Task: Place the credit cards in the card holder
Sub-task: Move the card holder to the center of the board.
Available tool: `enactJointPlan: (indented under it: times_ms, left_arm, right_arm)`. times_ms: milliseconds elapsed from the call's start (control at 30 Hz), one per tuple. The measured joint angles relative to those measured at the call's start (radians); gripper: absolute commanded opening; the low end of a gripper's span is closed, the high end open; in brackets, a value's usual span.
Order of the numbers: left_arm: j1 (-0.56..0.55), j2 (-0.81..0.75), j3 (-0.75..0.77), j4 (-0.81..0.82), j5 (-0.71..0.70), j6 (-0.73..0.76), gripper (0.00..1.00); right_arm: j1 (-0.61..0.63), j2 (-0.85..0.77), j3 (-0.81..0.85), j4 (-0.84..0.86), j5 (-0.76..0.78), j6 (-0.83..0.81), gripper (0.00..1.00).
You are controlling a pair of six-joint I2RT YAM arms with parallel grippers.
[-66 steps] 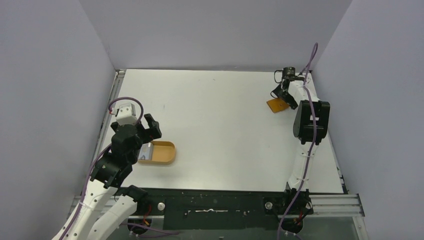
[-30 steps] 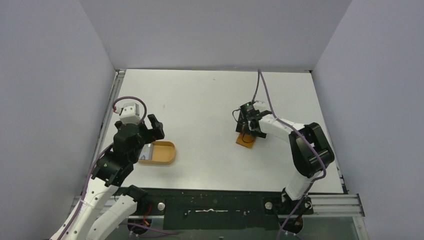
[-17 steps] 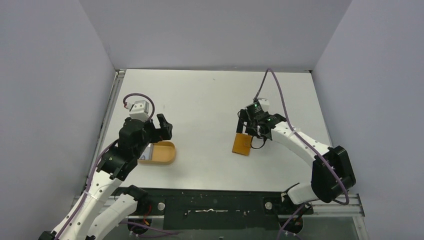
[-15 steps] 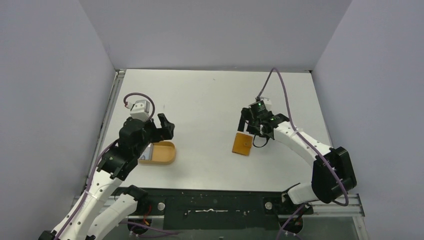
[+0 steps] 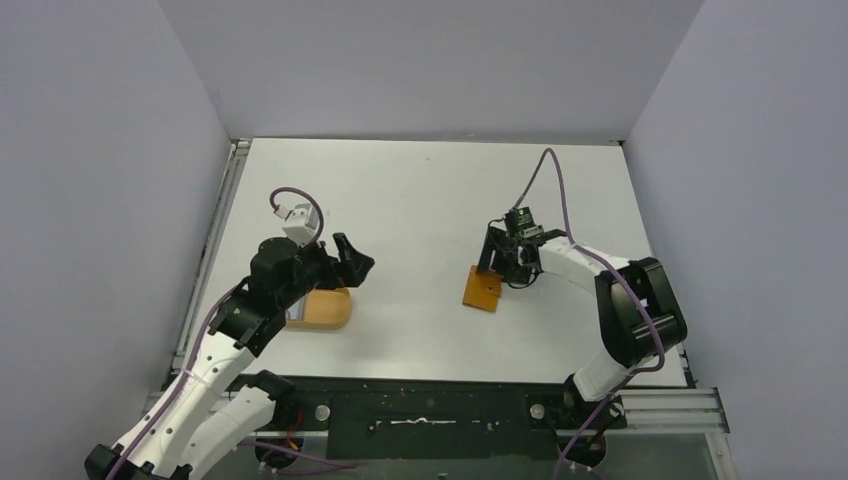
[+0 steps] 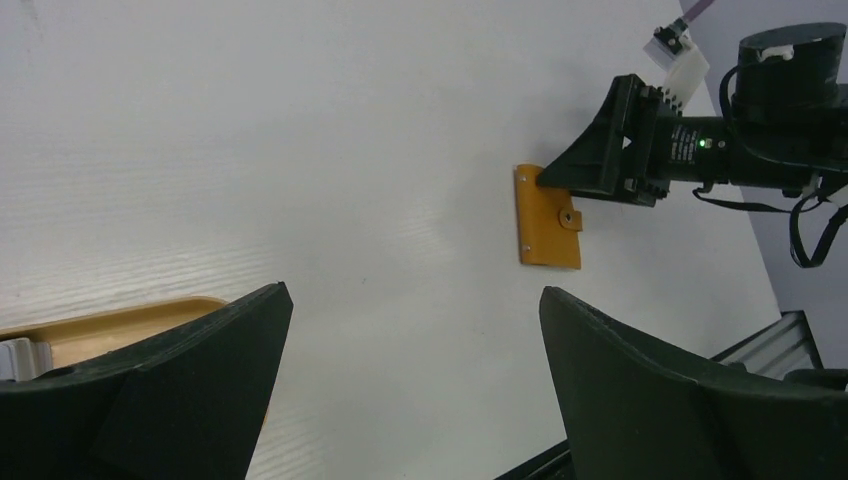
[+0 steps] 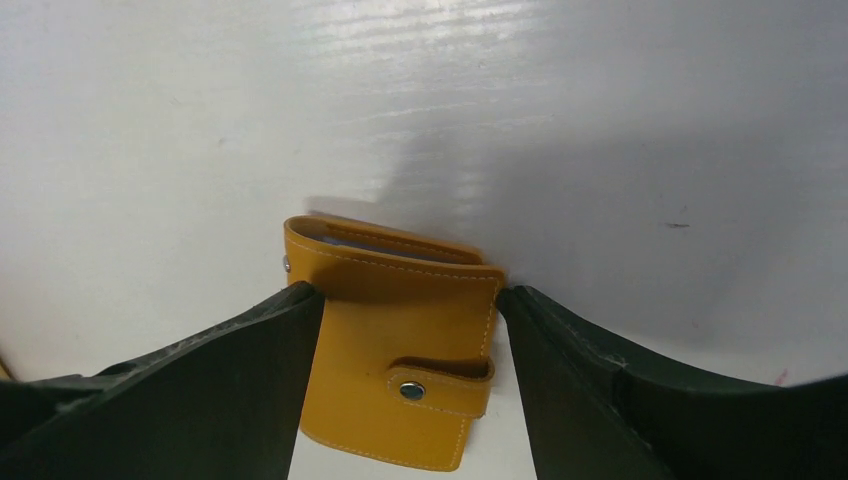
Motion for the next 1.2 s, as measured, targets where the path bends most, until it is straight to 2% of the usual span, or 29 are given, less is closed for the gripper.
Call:
enactJointPlan:
  times_ms: [267, 467, 567, 767, 1033, 1200]
  left_arm:
    - [-0.032, 0.140, 0.021, 0.000, 0.144, 0.004, 0.90]
    - [-0.188, 0.230, 0.018, 0.034, 0.137, -0.042, 0.84]
    - [-0.272, 0.288, 0.017, 0.065, 0.113, -0.076, 0.81]
    - [-0.292, 0.410, 0.020, 0.101, 0.074, -0.135, 0.79]
    - [-0.292, 0.572, 0.135, 0.125, 0.070, -0.184, 0.78]
    - [-0.296, 0.700, 0.223, 0.155, 0.080, -0.210, 0.70]
  right_arm:
    - [0.016, 0.018, 0.004, 0.018, -0.016, -0.025, 0.69]
    - [0.103, 0.019, 0.008, 0.016, -0.012, -0.032, 0.70]
    - [0.138, 0.019, 0.008, 0.017, -0.011, -0.021, 0.74]
    - [0.140, -0.004, 0.008, -0.008, 0.005, -0.017, 0.85]
    - [0.140, -0.182, 0.011, -0.109, 0.092, -0.057, 0.86]
    - [0.145, -0.351, -0.048, -0.114, 0.145, -0.095, 0.84]
